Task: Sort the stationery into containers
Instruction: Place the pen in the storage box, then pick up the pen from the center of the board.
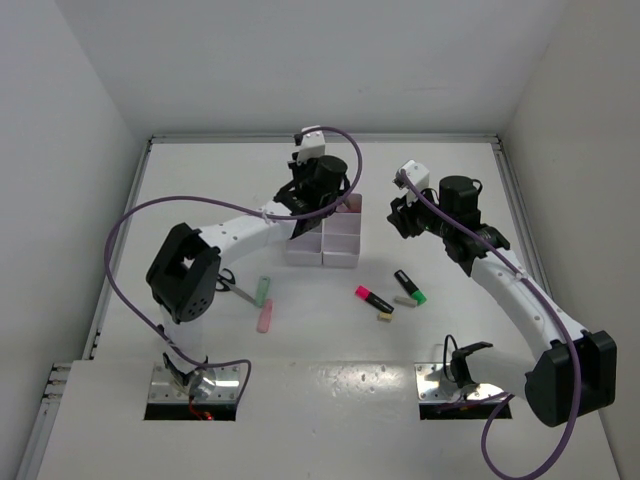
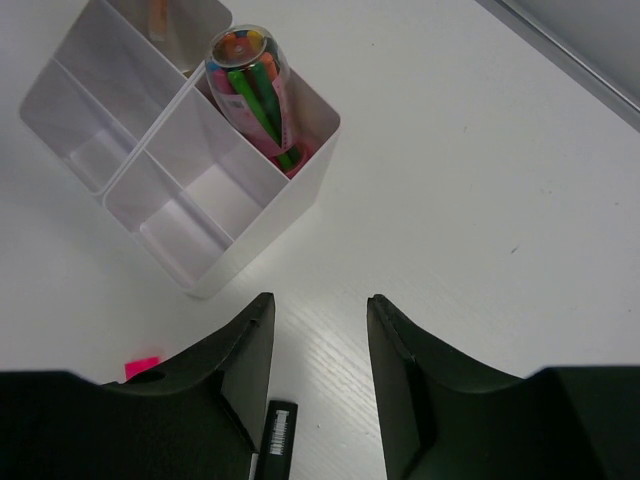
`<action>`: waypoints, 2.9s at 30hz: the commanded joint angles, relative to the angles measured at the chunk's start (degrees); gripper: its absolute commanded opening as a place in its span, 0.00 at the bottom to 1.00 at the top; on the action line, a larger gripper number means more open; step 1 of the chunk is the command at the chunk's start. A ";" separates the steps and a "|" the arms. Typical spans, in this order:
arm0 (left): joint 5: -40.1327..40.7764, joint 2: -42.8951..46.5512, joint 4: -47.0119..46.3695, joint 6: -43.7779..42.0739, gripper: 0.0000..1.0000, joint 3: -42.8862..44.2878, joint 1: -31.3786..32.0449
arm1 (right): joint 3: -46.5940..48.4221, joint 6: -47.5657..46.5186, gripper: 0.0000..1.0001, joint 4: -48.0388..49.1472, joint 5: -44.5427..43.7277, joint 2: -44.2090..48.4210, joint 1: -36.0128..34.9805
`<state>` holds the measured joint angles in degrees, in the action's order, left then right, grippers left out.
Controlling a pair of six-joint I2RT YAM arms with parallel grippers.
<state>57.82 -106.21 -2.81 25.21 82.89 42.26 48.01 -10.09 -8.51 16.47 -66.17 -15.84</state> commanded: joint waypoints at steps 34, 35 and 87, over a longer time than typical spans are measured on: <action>-0.25 4.52 7.73 11.88 0.36 -3.44 -0.25 | -0.11 -0.02 0.50 2.80 -0.56 -0.45 0.19; -0.25 6.00 7.73 11.88 0.36 -3.44 -0.25 | -0.11 -0.02 0.50 2.80 -0.56 -0.45 0.19; -49.21 56.91 24.61 -3.33 0.93 -34.11 -10.36 | 4.73 -4.24 0.54 -24.80 -9.44 -27.61 -2.70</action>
<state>8.82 -50.35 23.51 21.80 48.77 32.51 52.16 -15.22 -33.63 6.57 -93.47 -17.34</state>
